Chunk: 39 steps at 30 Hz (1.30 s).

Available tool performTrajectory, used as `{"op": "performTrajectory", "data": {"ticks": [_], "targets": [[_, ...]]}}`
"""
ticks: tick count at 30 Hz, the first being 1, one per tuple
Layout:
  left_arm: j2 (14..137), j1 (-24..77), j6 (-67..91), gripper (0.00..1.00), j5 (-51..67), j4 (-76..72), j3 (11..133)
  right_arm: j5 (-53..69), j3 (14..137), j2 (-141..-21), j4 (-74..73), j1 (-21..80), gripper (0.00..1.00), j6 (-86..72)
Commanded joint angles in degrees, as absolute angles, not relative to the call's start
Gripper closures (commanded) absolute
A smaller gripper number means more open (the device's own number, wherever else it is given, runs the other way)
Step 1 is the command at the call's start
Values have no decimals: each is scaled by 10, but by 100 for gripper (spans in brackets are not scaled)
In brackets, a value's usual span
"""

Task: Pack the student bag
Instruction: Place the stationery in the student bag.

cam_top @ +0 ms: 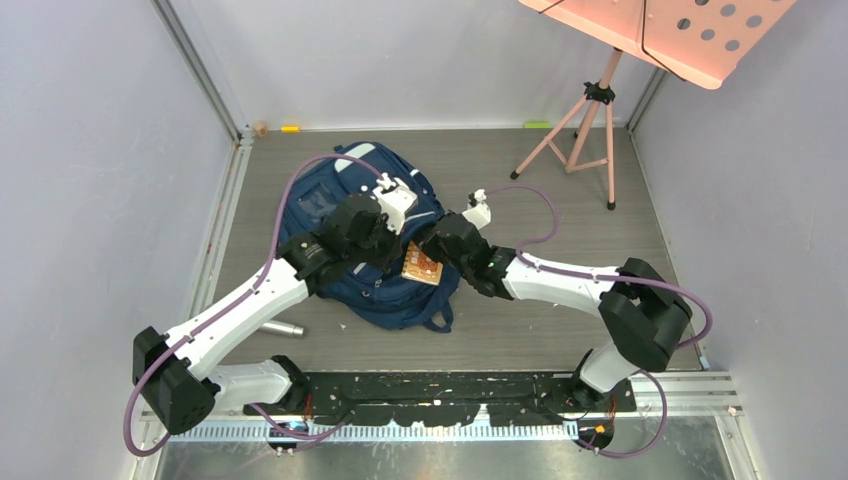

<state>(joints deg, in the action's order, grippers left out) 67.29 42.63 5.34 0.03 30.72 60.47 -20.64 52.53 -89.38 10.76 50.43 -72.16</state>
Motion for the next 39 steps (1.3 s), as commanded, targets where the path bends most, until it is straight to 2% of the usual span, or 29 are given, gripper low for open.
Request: {"op": "performTrajectory", "data": {"ticks": [1,15,21,25,30,39], "targets": [[655,437,74,100,47,260,624,-284,532,-861,140,507,85,-704],[663,427,83,100,45,261,625,-337,507,-755,39,525,75,-611],[663,426,83,100,44,261,625,-358,441,-679,-23,525,51,-615],[661,426,81,100,44,261,624,-318,407,-644,-32,524,40,-608],[664,426,81,100,45,261,624,-239,373,-643,-6,528,39,-633],[668,426,81,100,47,261,625,-208,373,-704,35,555,42,-683]]}}
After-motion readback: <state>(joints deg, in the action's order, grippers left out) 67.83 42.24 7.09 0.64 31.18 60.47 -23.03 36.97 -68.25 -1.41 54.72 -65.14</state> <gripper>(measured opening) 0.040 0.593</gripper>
